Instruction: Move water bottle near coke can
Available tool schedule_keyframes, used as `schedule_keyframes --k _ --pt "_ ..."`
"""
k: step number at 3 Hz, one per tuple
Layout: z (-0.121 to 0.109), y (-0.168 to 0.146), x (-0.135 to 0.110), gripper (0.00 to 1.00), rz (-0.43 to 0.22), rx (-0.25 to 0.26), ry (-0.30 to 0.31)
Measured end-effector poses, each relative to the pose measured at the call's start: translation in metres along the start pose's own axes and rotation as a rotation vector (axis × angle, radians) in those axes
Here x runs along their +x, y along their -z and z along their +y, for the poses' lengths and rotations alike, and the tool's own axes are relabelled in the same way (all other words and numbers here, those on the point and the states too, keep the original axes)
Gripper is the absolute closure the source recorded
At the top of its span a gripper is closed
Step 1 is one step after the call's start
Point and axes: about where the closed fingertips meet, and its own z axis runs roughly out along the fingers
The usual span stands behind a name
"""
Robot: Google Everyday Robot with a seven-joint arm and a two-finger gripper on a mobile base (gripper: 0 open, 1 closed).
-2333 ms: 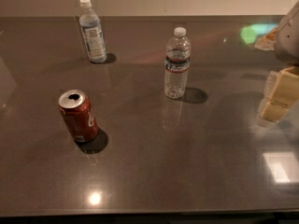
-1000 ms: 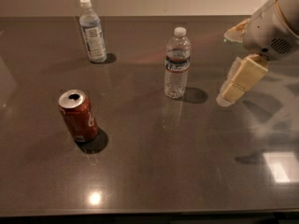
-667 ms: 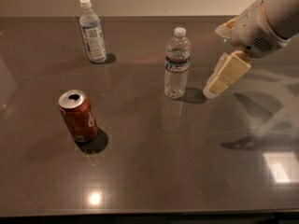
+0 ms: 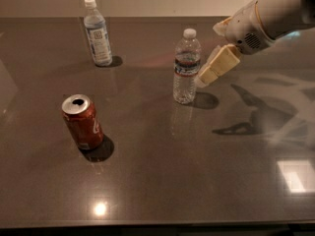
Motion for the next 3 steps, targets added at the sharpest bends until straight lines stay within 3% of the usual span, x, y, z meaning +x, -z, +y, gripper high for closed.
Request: schedule_keyframes --k 1,2,3 --pt "-0.012 -0.019 -0.01 0.0 -0.062 -0.038 -0.043" --pt "-0.016 -0.033 -0.018 0.16 -0.104 -0.074 -0.067" --pt "-0.011 -0.039 -0.025 0.41 -0.145 -0.117 -0.08"
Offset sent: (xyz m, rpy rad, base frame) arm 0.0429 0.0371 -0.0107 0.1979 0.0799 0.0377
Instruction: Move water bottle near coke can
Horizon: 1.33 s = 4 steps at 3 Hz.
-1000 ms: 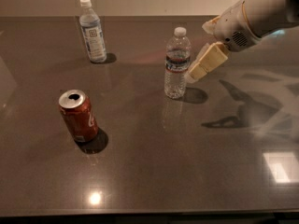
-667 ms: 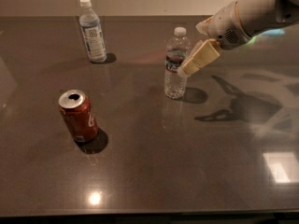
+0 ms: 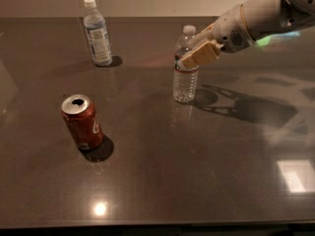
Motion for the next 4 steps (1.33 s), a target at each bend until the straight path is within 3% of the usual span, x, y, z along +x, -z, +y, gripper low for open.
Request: schedule_keyframes --k 2,3,4 --pt "0.035 0.012 -0.029 0.87 -0.119 -0.085 0.048" --pt "0.067 0.02 -0.047 1.0 -0.165 -0.126 0.085" --pt "0.106 0.008 -0.059 1.0 -0.177 -0.211 0.125"
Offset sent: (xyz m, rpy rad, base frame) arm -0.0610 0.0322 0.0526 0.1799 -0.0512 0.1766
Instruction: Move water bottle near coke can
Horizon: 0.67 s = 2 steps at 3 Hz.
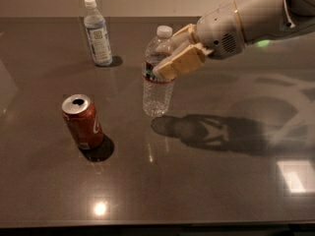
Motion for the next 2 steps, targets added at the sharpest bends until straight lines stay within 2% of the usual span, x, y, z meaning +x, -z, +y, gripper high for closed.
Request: schedule_keyframes --k 1,2 --pt "0.03 -0.026 -0.009 1.0 -0.007 -0.074 0.051" --pt "0.047 -0.05 -0.018 1.0 -0.009 -0.121 0.095"
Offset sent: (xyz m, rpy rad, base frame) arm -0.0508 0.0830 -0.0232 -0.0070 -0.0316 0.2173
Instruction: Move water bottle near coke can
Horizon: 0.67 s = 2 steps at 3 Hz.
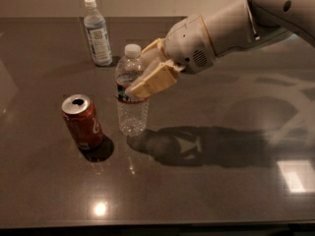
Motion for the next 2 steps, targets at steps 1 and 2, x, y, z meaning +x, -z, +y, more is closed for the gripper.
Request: schedule_keyframes --k 1,2 --pt "0.006 -0.018 -0.003 1.0 0.008 -0.028 0.024" --pt "0.009 -0.032 -0.002 0.83 0.024 -0.036 0.048"
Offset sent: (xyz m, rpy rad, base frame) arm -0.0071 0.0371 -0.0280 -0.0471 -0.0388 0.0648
